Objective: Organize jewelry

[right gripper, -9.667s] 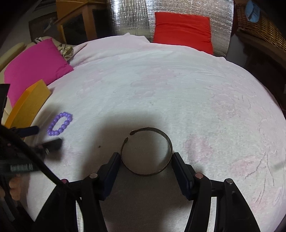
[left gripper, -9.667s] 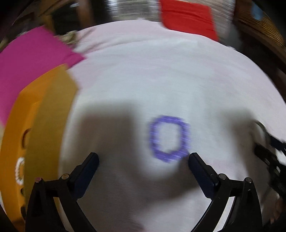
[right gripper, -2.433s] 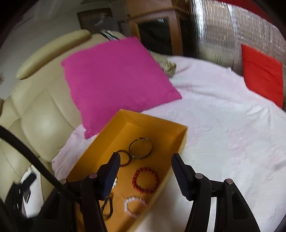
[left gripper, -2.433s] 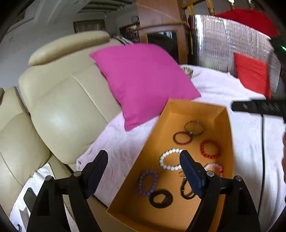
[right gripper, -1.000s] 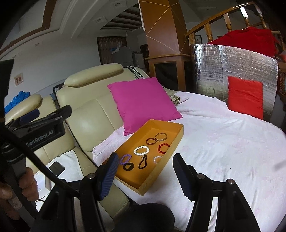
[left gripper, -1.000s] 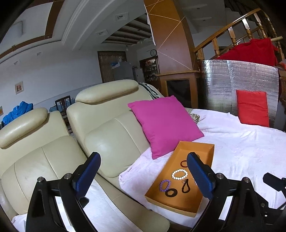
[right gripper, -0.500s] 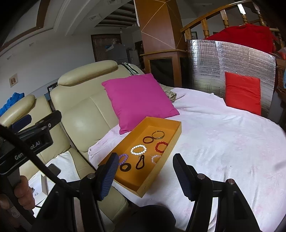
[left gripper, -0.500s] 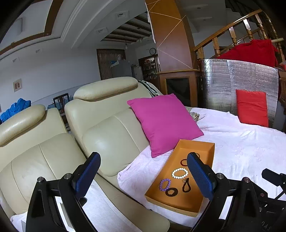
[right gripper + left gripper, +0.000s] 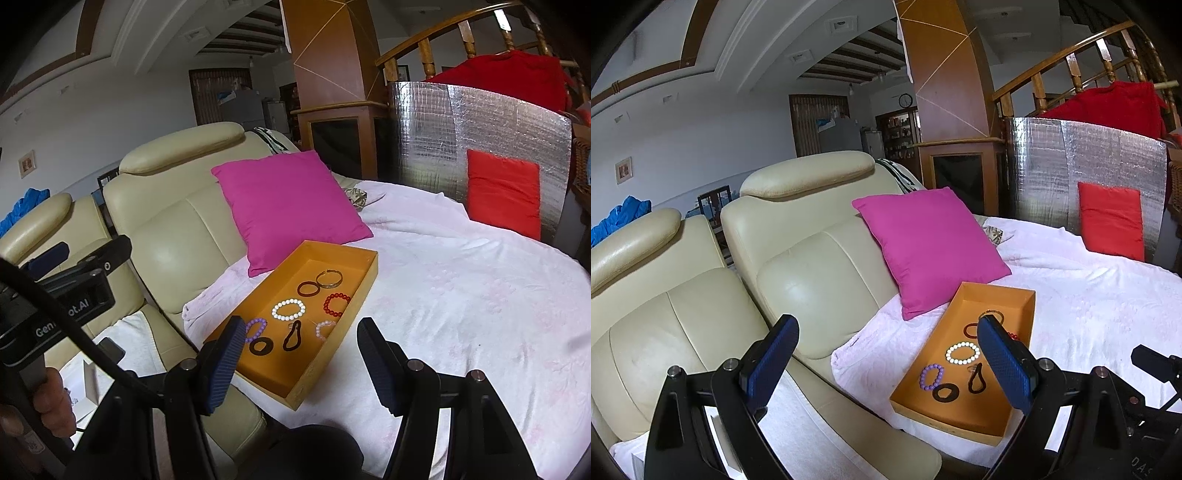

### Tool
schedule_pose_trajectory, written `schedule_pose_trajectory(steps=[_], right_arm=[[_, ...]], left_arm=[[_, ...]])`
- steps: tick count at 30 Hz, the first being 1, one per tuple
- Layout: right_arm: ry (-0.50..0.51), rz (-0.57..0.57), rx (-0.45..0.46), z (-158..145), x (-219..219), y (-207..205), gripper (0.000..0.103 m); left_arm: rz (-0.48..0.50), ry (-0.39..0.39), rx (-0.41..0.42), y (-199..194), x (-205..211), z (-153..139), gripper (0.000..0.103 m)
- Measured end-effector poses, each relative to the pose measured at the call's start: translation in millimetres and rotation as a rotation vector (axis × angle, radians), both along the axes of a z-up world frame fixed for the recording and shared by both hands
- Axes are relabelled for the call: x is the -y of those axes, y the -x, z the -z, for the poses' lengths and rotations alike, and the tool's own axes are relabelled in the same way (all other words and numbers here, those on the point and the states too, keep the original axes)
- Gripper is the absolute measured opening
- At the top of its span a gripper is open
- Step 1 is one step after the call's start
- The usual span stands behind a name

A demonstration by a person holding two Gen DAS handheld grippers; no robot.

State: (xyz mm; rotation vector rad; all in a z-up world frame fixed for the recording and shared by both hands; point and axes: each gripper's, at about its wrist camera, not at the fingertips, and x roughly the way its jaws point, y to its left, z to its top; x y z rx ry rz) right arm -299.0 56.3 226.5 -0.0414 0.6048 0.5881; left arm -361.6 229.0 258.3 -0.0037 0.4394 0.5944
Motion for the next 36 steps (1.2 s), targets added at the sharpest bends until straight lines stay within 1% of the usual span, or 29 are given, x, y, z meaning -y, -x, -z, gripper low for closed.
schedule_pose_trajectory(steps=[9, 24, 33, 36], right_arm=[[0.001, 0.001, -0.001, -1, -5, -1, 0.067], [0.027, 0.0, -0.011, 7, -16, -21, 0.067], [0.012, -0.013, -0.026, 12, -19, -40, 0.067], [-0.012, -0.005, -0.015, 13, -11, -44, 0.067]], left_arm=[[0.015, 0.018, -0.003, 0, -3, 1, 0.097], [-0.009, 0.022, -0.034, -15, -13, 7, 0.097], [-0.025, 0.01, -0.06, -28, -10, 12, 0.097], [-0.016, 0.0, -0.071, -38, -3, 16, 0.097]])
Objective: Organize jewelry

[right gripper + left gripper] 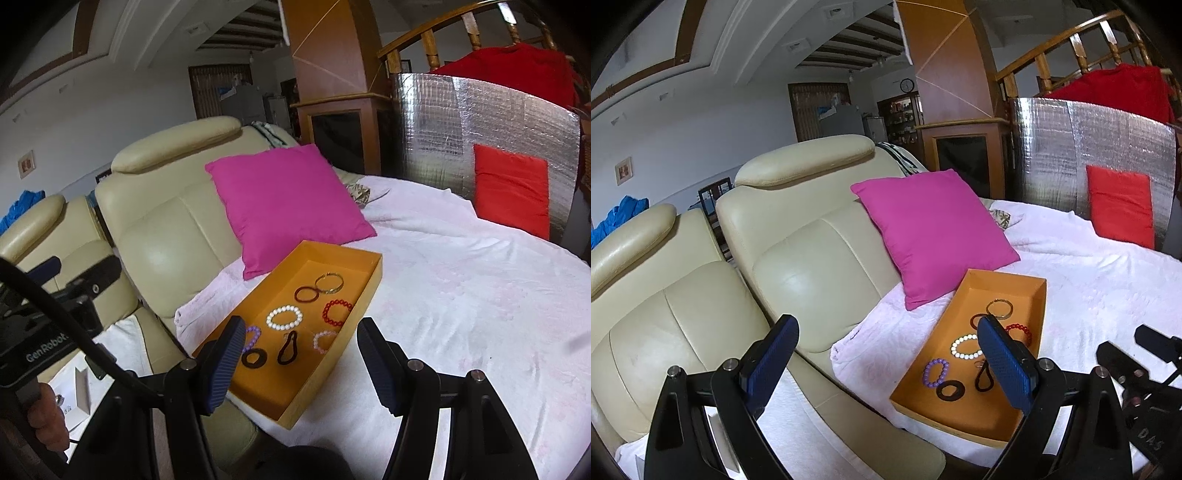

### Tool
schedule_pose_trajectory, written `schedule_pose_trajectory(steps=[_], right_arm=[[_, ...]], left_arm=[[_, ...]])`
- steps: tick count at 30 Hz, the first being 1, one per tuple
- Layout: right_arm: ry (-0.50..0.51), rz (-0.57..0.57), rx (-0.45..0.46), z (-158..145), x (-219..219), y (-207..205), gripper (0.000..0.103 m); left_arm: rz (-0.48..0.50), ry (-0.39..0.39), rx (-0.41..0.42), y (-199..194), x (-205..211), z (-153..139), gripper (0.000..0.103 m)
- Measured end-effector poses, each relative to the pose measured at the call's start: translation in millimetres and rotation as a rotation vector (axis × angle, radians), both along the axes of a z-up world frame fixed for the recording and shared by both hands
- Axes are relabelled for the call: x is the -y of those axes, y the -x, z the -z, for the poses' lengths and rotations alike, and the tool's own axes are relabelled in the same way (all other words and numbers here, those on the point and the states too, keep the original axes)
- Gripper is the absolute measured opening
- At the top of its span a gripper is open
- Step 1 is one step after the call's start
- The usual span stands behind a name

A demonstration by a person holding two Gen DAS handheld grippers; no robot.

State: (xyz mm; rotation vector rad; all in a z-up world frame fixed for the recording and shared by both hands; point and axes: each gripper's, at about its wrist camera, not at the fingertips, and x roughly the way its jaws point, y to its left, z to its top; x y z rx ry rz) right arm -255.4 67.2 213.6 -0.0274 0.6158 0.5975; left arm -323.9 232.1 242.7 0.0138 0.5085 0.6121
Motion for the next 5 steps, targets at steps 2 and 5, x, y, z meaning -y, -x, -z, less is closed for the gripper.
schedule_pose_trajectory(steps=[2, 5], right_arm=[[-0.018, 0.019, -0.002, 3, 14, -7, 0.067], [-0.033, 0.098, -0.004, 11, 49, -25, 0.067]], left_arm=[[0.053, 0.008, -0.002, -12, 12, 2, 0.097], [0.189, 0.064, -0.022, -45, 42, 8, 0.097]])
